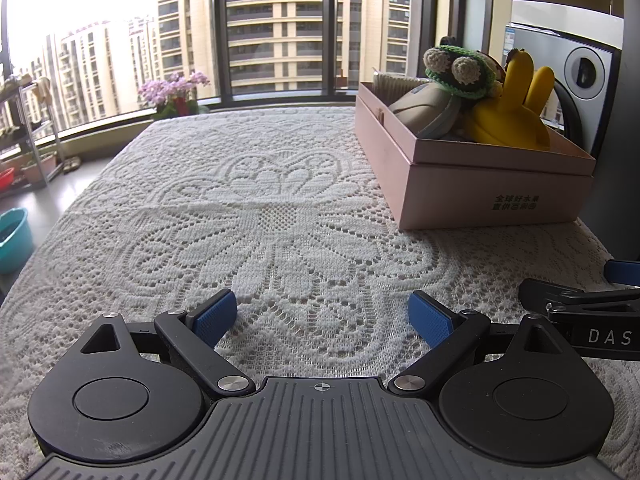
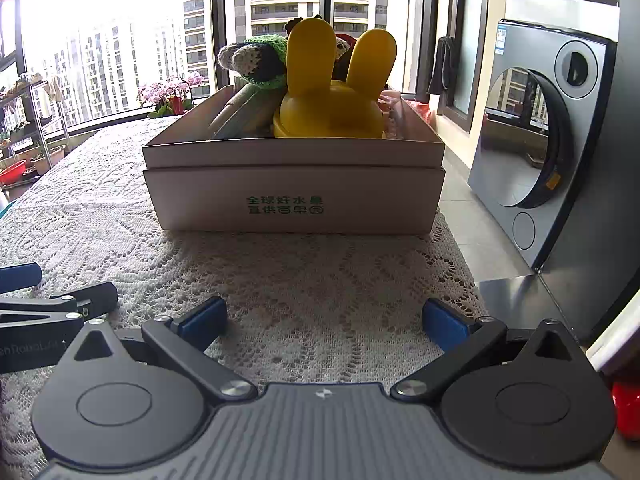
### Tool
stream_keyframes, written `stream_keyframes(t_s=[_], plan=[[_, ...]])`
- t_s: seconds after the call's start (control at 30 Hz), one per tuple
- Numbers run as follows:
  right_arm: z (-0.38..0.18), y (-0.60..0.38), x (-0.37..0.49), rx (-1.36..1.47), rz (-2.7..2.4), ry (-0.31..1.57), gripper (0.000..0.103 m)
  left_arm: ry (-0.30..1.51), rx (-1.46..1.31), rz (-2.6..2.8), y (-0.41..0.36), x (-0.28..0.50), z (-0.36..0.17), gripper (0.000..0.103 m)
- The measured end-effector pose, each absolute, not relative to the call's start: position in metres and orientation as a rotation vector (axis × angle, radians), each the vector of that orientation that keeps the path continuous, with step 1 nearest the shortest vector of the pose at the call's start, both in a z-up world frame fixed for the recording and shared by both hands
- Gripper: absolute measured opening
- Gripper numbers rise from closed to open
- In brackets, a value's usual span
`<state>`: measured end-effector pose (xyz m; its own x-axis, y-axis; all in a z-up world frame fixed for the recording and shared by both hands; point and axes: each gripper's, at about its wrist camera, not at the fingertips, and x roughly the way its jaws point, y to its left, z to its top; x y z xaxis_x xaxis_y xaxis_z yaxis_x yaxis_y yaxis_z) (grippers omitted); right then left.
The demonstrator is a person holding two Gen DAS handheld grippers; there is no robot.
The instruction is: Organize soft objects
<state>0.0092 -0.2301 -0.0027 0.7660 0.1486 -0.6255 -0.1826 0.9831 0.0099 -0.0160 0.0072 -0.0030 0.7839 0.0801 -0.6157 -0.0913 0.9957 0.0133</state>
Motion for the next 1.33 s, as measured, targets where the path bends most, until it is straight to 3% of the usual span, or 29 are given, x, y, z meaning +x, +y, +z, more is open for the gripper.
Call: stream_keyframes(t_s=[1.33], plan=[[-0.0027,-0.2302,0.0092,-0.052,0.180,0.675,0.103,0.664,-0.005,0.085,0.0116,-0.0167,-0.0044,0.096]])
